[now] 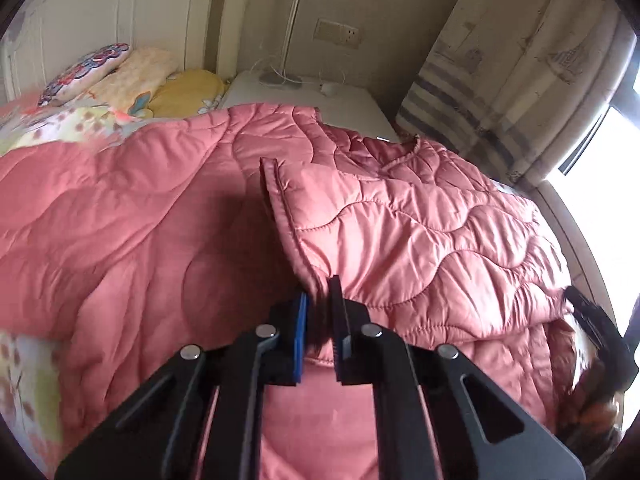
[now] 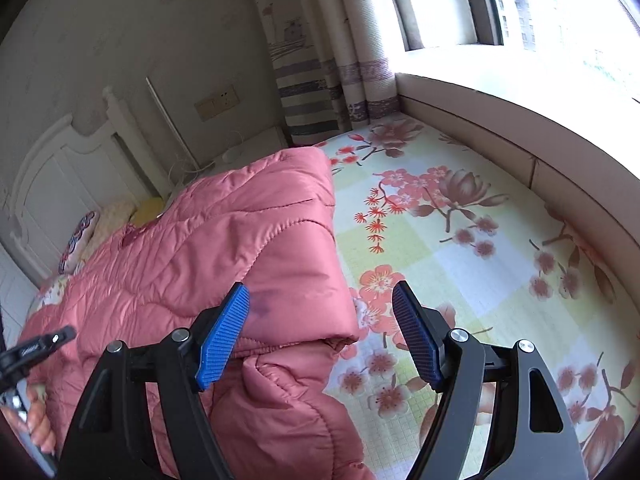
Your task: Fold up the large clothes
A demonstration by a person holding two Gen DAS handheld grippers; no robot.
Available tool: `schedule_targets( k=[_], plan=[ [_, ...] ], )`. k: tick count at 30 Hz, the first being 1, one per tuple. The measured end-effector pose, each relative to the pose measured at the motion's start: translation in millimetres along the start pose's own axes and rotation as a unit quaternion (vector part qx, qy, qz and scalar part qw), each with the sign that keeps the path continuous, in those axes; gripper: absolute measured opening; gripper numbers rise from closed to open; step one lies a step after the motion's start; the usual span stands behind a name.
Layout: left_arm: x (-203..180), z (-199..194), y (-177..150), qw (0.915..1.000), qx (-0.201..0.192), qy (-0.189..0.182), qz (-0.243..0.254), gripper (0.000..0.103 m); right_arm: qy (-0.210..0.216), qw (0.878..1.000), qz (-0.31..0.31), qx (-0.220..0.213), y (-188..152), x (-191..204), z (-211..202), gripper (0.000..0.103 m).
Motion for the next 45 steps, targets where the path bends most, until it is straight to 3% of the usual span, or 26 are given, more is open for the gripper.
schedule_targets(
  k=[2, 5, 7, 8, 12, 14, 16, 18, 19, 26, 29, 31, 33, 35, 36, 37, 39, 40, 43, 45],
  plan=[
    [8.7, 10.0, -10.4, 0.9996, 0.015, 0.021, -0.007, 0.011, 0.001, 1.000, 0.002, -0.004, -0.2, -0.5, -2.2, 0.071],
    [28.8, 10.8, -18.1, 0.9992, -0.001, 0.018, -0.035, 0.042, -0.001, 1.000, -0.005, -0.008, -0.1, 2.1, -3.7, 0.070],
    [37.9, 0.4, -21.2, 0.9982, -0.035, 0.005, -0.048, 0.096, -0.008, 1.000, -0.012, -0.021, 0.3, 5.4, -10.4, 0.057],
    [40.5, -4.2, -21.7, 0.9970, -0.055, -0.005, -0.055, 0.100, -0.018, 0.999, -0.017, -0.031, 1.1, 8.1, -16.3, 0.050],
    [40.8, -3.1, -25.4, 0.9965, -0.063, 0.000, -0.055, 0.101, -0.050, 0.991, -0.097, -0.074, 12.6, 50.4, -46.8, 0.049],
    [39.0, -2.5, -25.5, 0.9967, -0.060, 0.003, -0.055, 0.101, -0.075, 0.985, -0.143, -0.066, 19.0, 72.0, -40.9, 0.049],
    [41.0, 1.5, -25.5, 0.9969, -0.049, -0.002, -0.062, 0.101, -0.084, 0.984, -0.152, -0.026, 23.4, 76.4, -19.5, 0.049],
    [41.8, 3.6, -24.0, 0.9968, -0.047, -0.005, -0.064, 0.100, -0.097, 0.983, -0.136, 0.081, 20.0, 61.9, 32.4, 0.049],
    [41.4, 3.5, -24.2, 0.9970, -0.047, -0.002, -0.062, 0.101, -0.105, 0.980, -0.126, 0.112, 16.2, 54.2, 48.8, 0.050],
    [36.5, 10.0, -25.6, 0.9981, -0.032, 0.025, -0.045, 0.101, -0.108, 0.984, -0.126, 0.061, 53.2, 67.4, 23.5, 0.050],
    [38.4, 9.2, -25.8, 0.9981, -0.034, 0.017, -0.049, 0.101, -0.105, 0.987, -0.115, 0.033, 90.3, 66.5, 38.3, 0.067],
    [39.2, 8.8, -26.1, 0.9980, -0.035, 0.013, -0.050, 0.101, -0.131, 0.983, -0.101, 0.079, 97.6, 49.0, 73.7, 0.069],
    [39.3, 8.4, -26.3, 0.9980, -0.036, 0.010, -0.052, 0.101, -0.109, 0.981, -0.067, 0.144, 89.3, 33.9, 100.1, 0.069],
    [39.7, 8.0, -26.2, 0.9979, -0.037, 0.007, -0.053, 0.101, -0.081, 0.987, -0.024, 0.136, 89.2, 24.6, 91.1, 0.069],
    [39.9, 8.2, -26.0, 0.9979, -0.036, 0.008, -0.052, 0.101, -0.088, 0.988, -0.020, 0.128, 88.7, 24.0, 83.0, 0.069],
    [39.4, 8.5, -26.0, 0.9980, -0.035, 0.010, -0.052, 0.101, -0.112, 0.989, -0.023, 0.092, 87.5, 27.0, 60.8, 0.069],
    [38.5, 8.7, -25.8, 0.9981, -0.034, 0.013, -0.050, 0.101, -0.107, 0.993, -0.055, 0.020, 77.8, 46.7, 19.3, 0.072],
    [38.7, 8.5, -25.6, 0.9981, -0.034, 0.012, -0.050, 0.101, -0.091, 0.993, -0.079, 0.008, 65.4, 61.5, 6.2, 0.075],
    [39.0, 6.4, -25.6, 0.9978, -0.039, 0.002, -0.054, 0.101, -0.051, 0.986, -0.155, 0.037, 16.9, 98.7, -1.1, 0.083],
    [42.7, -1.1, -25.7, 0.9964, -0.052, -0.022, -0.064, 0.101, -0.061, 0.977, -0.195, 0.066, -10.5, 111.2, 14.8, 0.084]
  ],
)
Point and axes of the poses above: each gripper's, at about its wrist camera, not at the fingertips, and z roughly the way its jaws point, x to its left, y to its top, the point moved 7 cm from there along z, roughly the way its jaws point, and after that the axes turned 13 degrees about x, right-handed, at the moved point
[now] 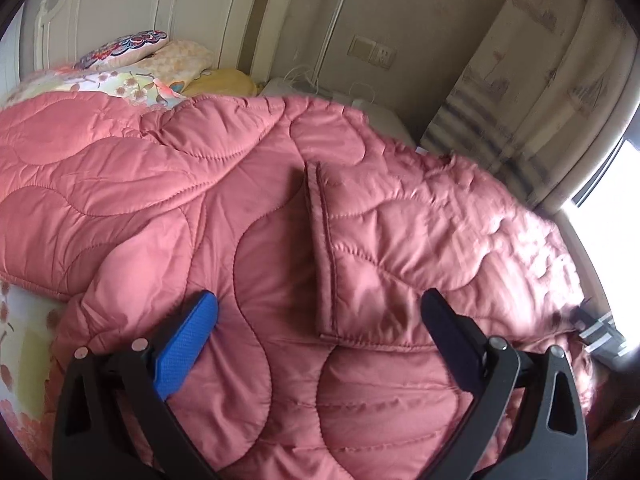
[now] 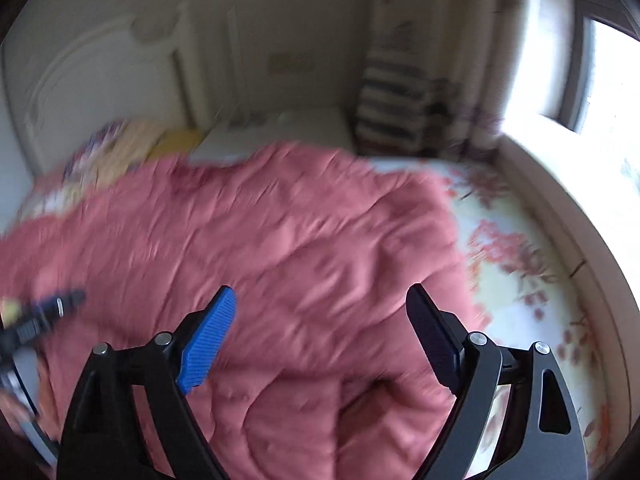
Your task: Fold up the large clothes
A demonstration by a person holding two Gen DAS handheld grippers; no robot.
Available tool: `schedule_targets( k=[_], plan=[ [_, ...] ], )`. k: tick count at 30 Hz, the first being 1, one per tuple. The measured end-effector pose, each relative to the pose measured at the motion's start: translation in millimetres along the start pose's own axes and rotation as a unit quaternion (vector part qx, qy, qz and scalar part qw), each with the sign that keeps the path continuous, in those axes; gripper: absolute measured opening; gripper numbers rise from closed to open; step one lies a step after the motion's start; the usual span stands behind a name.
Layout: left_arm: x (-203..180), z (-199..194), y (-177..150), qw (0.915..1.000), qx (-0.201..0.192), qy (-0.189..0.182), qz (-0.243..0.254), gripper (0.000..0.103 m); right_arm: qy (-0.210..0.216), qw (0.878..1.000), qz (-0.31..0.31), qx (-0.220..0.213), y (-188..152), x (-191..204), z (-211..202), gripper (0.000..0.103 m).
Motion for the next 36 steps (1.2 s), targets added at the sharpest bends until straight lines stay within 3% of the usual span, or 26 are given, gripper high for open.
schedule_targets(
  k=[3, 6, 8, 11, 12, 14, 15, 18, 19, 20, 21, 23, 26, 29, 30, 32, 33, 35, 36],
  plan=[
    [24.7, -34.2, 2.0, 0.9974, -0.034, -0.031, -0.056, 0.101, -0.040, 0.998, -0.024, 0.030, -15.4, 8.6, 33.6, 0.086],
    [80.5, -90.3, -7.4, 0.9803, -0.118, -0.053, -0.150, 0.101, -0.037, 0.999, -0.018, 0.017, -12.9, 5.6, 27.8, 0.086],
    [138.3, -119.6, -18.8, 0.9589, -0.159, -0.051, -0.230, 0.101, -0.031, 0.999, -0.016, 0.014, -14.9, 4.4, 28.4, 0.086],
    [216.1, -140.3, -27.3, 0.9288, -0.181, -0.032, -0.322, 0.100, -0.024, 1.000, -0.010, 0.007, -18.9, 2.5, 26.0, 0.086],
    [252.1, -148.0, -31.6, 0.9113, -0.187, -0.020, -0.366, 0.100, -0.023, 1.000, -0.009, 0.006, -19.8, 1.7, 25.4, 0.086],
    [295.8, -159.2, -34.1, 0.8868, -0.211, -0.029, -0.410, 0.099, -0.020, 1.000, -0.007, 0.003, -17.1, 2.8, 23.2, 0.086],
    [314.0, -165.3, -30.7, 0.8793, -0.222, -0.030, -0.420, 0.100, -0.016, 1.000, -0.005, 0.002, -17.5, 4.2, 21.7, 0.086],
    [346.9, -170.2, -11.7, 0.8763, -0.221, -0.006, -0.428, 0.098, -0.002, 1.000, 0.008, -0.003, -18.1, 1.9, 18.0, 0.086],
    [352.5, -170.0, -7.5, 0.8740, -0.221, -0.005, -0.433, 0.081, 0.002, 1.000, 0.012, -0.005, -18.2, 1.0, 17.0, 0.086],
    [356.1, -166.8, -1.2, 0.8733, -0.214, -0.019, -0.438, 0.058, 0.005, 1.000, 0.016, -0.008, -18.1, 0.3, 16.0, 0.086],
    [354.2, -160.0, 5.2, 0.8749, -0.191, -0.044, -0.443, 0.013, 0.009, 1.000, 0.021, -0.013, -18.2, -1.6, 14.1, 0.086],
    [333.2, -167.4, 12.9, 0.8781, -0.202, -0.044, -0.431, 0.009, 0.018, 0.999, 0.035, -0.029, -17.9, -6.2, 8.5, 0.086],
    [258.8, -194.0, 36.8, 0.9068, -0.248, -0.039, -0.339, 0.009, 0.050, 0.992, 0.081, -0.083, -16.8, -22.0, -10.2, 0.086],
    [135.6, -202.6, 62.6, 0.9401, -0.264, -0.085, -0.198, 0.009, 0.068, 0.978, 0.135, -0.146, -17.9, -44.6, -32.6, 0.086],
    [104.9, -202.3, 65.7, 0.9457, -0.265, -0.099, -0.161, 0.009, 0.069, 0.972, 0.151, -0.164, -18.7, -52.6, -38.9, 0.086],
    [8.1, -189.1, 66.9, 0.9562, -0.248, -0.145, -0.054, 0.012, 0.067, 0.966, 0.170, -0.182, -21.0, -62.5, -45.0, 0.086],
    [-23.3, -180.1, 64.4, 0.9586, -0.234, -0.161, -0.018, 0.021, 0.067, 0.964, 0.176, -0.187, -22.1, -65.9, -46.7, 0.086],
    [-104.7, -147.2, 45.7, 0.9607, -0.185, -0.192, 0.077, 0.058, 0.066, 0.962, 0.182, -0.190, -22.8, -70.6, -48.0, 0.086],
    [-127.0, -134.9, 36.1, 0.9608, -0.170, -0.192, 0.104, 0.088, 0.064, 0.963, 0.183, -0.188, -22.8, -72.8, -46.8, 0.086]
  ],
)
Point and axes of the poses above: each gripper's, at about its wrist camera, not at the fingertips, and z roughly the way its jaws point, x to its left, y to its top, the point moved 7 cm from there along z, roughly the way its jaws point, and after that the axes turned 13 degrees about x, right-handed, at the moved point
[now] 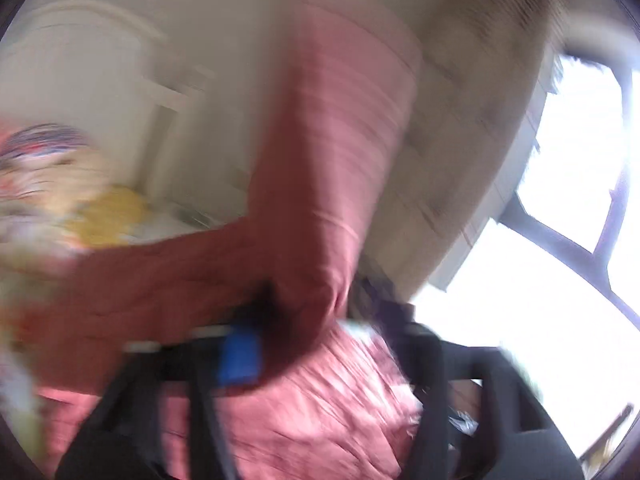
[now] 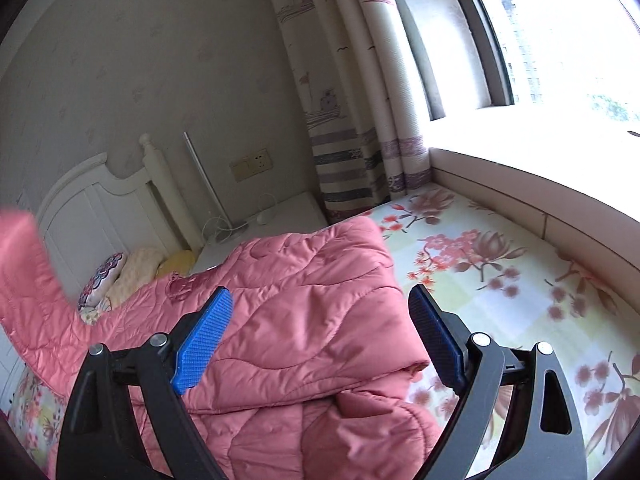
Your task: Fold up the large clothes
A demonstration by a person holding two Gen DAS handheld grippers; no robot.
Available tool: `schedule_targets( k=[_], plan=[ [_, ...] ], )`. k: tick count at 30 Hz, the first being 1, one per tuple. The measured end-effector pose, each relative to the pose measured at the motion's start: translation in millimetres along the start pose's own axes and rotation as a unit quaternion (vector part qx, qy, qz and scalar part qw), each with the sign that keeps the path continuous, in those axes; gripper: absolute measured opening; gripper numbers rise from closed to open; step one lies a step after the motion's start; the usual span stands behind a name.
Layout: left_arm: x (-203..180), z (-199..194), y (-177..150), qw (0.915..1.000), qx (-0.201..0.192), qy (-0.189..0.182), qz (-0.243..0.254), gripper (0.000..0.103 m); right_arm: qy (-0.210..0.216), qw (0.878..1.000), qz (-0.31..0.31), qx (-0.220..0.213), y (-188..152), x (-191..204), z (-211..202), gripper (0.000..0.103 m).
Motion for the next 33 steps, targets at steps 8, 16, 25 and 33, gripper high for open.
schedule_targets(
  k=[8, 16, 25, 33],
  plan=[
    [-26.9, 43.8, -75.0, 0.9907, 0.063, 0.056, 0.107, 0.098, -0.002, 1.000, 0.022, 0.011, -2.9, -15.6, 3.9, 0.086],
    [192.2, -60.8, -96.4, 0.9400, -0.049, 0.238, -0.239, 0.098, 0.013, 1.000, 0.012, 0.017, -7.6, -9.3, 5.3, 0.086],
    [258.9, -71.6, -130.8, 0.8870, -0.033, 0.274, -0.370, 0.098, 0.117, 0.977, -0.044, 0.174, -27.8, 50.1, 37.4, 0.080],
    [229.4, -44.1, -118.2, 0.9153, 0.000, 0.292, -0.277, 0.098, 0.111, 0.967, -0.095, 0.211, -45.4, 98.3, 59.0, 0.015]
  ],
)
Point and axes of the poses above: each gripper's, at about its wrist camera, not at the fingertips, and z roughly the way its jaws point, x to its left, y to its top, the point moved 7 cm from there along z, roughly the way its jaws point, and after that the axes turned 13 degrees about x, right-handed, at the moved point
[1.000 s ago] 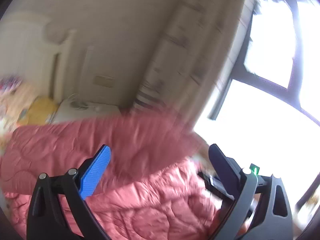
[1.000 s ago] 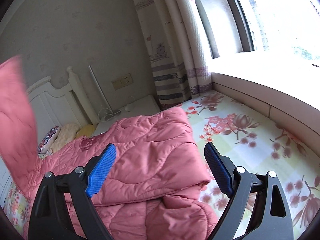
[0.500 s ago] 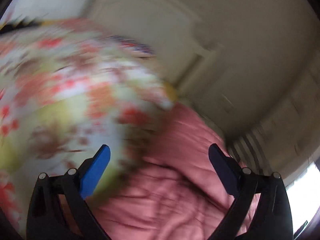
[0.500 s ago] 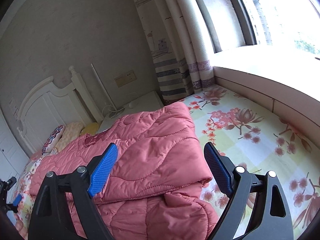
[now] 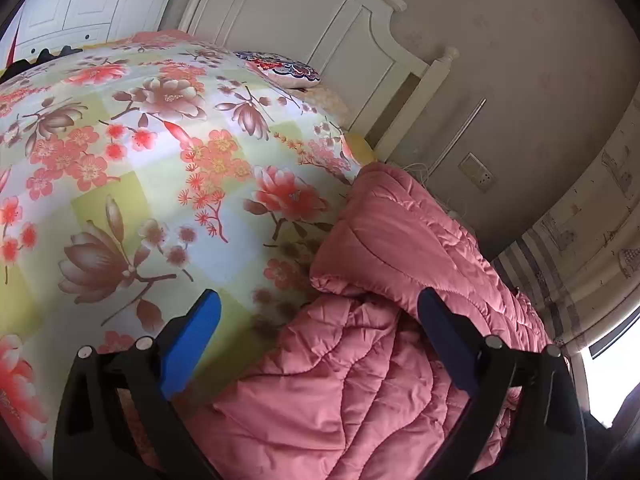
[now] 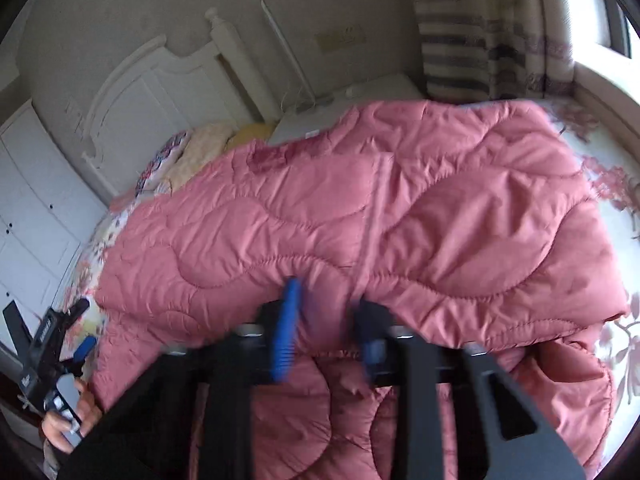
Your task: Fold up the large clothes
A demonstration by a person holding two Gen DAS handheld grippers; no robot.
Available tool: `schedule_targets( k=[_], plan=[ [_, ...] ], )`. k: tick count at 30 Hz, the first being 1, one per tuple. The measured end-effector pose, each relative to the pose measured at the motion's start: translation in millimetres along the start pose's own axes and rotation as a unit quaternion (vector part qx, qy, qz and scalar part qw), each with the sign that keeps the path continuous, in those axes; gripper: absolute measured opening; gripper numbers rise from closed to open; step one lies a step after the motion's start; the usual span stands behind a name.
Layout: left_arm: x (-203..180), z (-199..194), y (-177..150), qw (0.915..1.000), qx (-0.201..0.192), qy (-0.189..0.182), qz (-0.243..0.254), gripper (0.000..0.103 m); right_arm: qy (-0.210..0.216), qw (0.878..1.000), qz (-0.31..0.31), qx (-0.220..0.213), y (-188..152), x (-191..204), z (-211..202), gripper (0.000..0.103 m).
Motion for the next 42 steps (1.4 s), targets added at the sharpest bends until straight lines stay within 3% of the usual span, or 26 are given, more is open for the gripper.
schedule_targets(
  k=[3, 5, 8, 9, 11, 13, 14, 15, 16, 17, 19, 20, 23, 25, 28, 30, 32, 36, 38, 42],
  plan=[
    [2.4, 3.0, -2.6, 0.9999, 0.013, 0.005, -0.005, 0.099, -0.015, 0.999, 0.008, -0.042, 1.1, -2.4, -24.0, 0.013],
    [2.3, 4.7, -5.8, 0.9996, 0.026, 0.005, -0.007, 0.099, -0.040, 0.999, 0.019, -0.027, -2.3, -13.2, -21.1, 0.013],
    [5.6, 3.6, -8.7, 0.9997, 0.025, 0.003, -0.009, 0.099, -0.113, 0.993, 0.034, 0.009, -13.1, -38.2, -4.3, 0.012],
    [6.1, 3.0, -8.9, 0.9997, 0.024, 0.004, -0.009, 0.100, -0.114, 0.993, 0.038, 0.012, -15.3, -41.6, -3.8, 0.013],
    [6.3, 3.9, -8.9, 0.9996, 0.026, 0.006, -0.010, 0.100, -0.122, 0.992, 0.044, 0.002, -14.7, -41.1, -13.1, 0.015],
    [6.5, 6.0, -8.4, 0.9995, 0.028, 0.011, -0.009, 0.100, -0.155, 0.987, 0.030, -0.040, -9.9, -29.8, -35.2, 0.021],
    [6.1, 6.1, -8.7, 0.9995, 0.029, 0.012, -0.009, 0.100, -0.157, 0.986, 0.016, -0.054, -4.2, -17.9, -40.6, 0.031],
    [5.7, 6.1, -8.7, 0.9995, 0.029, 0.012, -0.008, 0.100, -0.158, 0.985, -0.010, -0.064, 0.5, -1.9, -44.6, 0.066],
    [5.4, 5.6, -8.8, 0.9995, 0.027, 0.013, -0.006, 0.100, -0.157, 0.985, -0.039, -0.067, 3.3, 15.4, -44.0, 0.086],
    [5.1, 4.7, -8.9, 0.9996, 0.026, 0.014, -0.005, 0.100, -0.154, 0.984, -0.062, -0.071, 4.8, 28.0, -41.6, 0.096],
    [4.6, 2.4, -9.0, 0.9996, 0.022, 0.015, -0.004, 0.100, -0.165, 0.975, -0.127, -0.070, 5.5, 59.8, -26.6, 0.089],
    [4.5, 1.0, -8.6, 0.9997, 0.018, 0.016, -0.003, 0.100, -0.180, 0.971, -0.145, -0.060, 5.2, 67.4, -19.0, 0.077],
    [-0.5, -6.3, -5.5, 0.9997, 0.016, 0.019, 0.007, 0.100, -0.198, 0.968, -0.155, -0.006, -2.3, 65.9, 18.4, 0.061],
    [-19.0, -21.4, 0.0, 0.9991, 0.004, -0.004, 0.043, 0.100, -0.222, 0.965, -0.138, 0.017, -10.5, 46.3, 38.3, 0.062],
    [-63.9, -43.4, 8.3, 0.9899, -0.021, -0.057, 0.128, 0.100, -0.202, 0.972, -0.117, 0.016, -10.4, 39.5, 36.1, 0.063],
    [-93.6, -35.9, 10.5, 0.9782, 0.018, -0.115, 0.172, 0.100, -0.208, 0.970, -0.123, 0.014, -12.7, 41.6, 36.8, 0.065],
    [-103.2, -16.9, 11.4, 0.9736, 0.050, -0.126, 0.184, 0.100, -0.210, 0.970, -0.124, 0.013, -12.3, 43.1, 36.8, 0.066],
    [-83.4, 63.8, 1.0, 0.9690, 0.163, -0.082, 0.166, 0.100, -0.195, 0.974, -0.116, 0.014, -12.7, 39.9, 36.9, 0.067],
    [-87.7, 55.3, 3.2, 0.9684, 0.148, -0.076, 0.186, 0.100, -0.188, 0.975, -0.115, 0.014, -8.6, 36.3, 39.1, 0.068],
    [-101.1, 30.8, 33.9, 0.9650, 0.150, -0.157, 0.148, 0.100, -0.182, 0.977, -0.112, 0.016, -9.8, 34.8, 37.2, 0.069]
  ],
)
Point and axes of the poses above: each gripper's, at about its wrist camera, not at the fingertips, and z roughly the way its jaws point, x to its left, y to its top, the point moved 7 cm from there along z, roughly the way its jaws point, and after that the axes turned 13 degrees about x, right-handed, at the moved point
